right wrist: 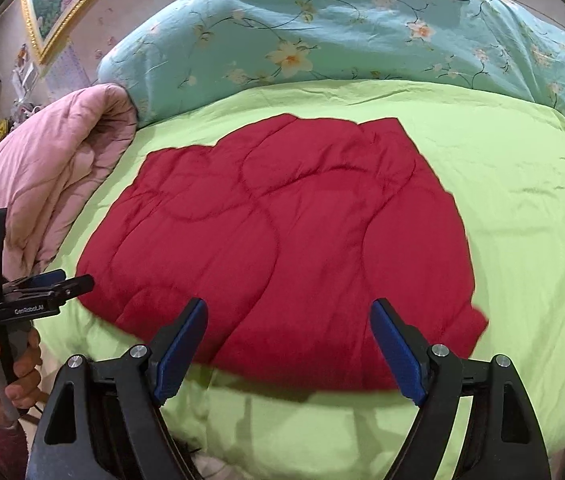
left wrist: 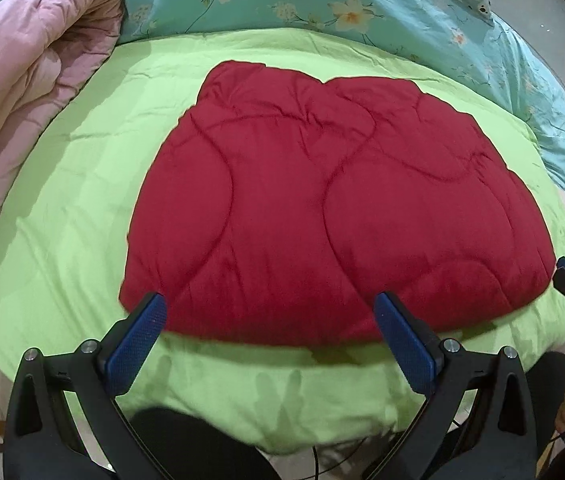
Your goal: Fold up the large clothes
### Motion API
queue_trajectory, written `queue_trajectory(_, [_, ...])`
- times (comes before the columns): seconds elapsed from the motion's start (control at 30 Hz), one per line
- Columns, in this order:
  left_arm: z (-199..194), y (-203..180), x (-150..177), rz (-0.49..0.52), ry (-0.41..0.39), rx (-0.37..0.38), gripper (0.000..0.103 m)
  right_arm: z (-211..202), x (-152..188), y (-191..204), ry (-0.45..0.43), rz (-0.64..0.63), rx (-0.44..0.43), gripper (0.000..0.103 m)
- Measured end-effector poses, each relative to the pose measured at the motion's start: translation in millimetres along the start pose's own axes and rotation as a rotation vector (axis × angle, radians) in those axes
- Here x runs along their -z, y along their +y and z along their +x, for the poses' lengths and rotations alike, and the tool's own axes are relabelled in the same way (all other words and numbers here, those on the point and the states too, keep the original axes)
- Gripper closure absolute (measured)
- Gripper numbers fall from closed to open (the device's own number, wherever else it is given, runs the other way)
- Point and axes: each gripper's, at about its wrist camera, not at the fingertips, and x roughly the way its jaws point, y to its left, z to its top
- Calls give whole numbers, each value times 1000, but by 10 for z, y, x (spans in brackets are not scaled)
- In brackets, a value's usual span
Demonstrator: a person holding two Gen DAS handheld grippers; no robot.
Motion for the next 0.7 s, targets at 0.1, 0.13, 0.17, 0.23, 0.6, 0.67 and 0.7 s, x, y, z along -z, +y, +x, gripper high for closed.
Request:
queue_trajectory(0.1, [-79,-24,125,11,-3,-16,0,-83,134,38,4,11,-20,18])
queue_trajectory(0.13, [-106,-30,170,15,-4,-23,0,-112,184,49,7,15,-23,18])
queue_trajectory(0.17, [-139,-42,214,23,-5,-30,0,-126,217,51,12,16,-26,18])
queue_trajectory(0.23, [-194,-56,290,35,-8,-43,0,-164,326,74,31,23,-38,18])
queue_trajectory(0.6, [-499,-50,586,42,-34,-68,0,-385,743,130,73,30,-18,18])
queue_trajectory(0.67, [-606,-75,623,56,-58,-71,0,-473,762,178,62,10,-8,18])
queue_trajectory(0.7, [-667,-89,633,66,-71,-71,0,-530,762,213,52,-4,1,18])
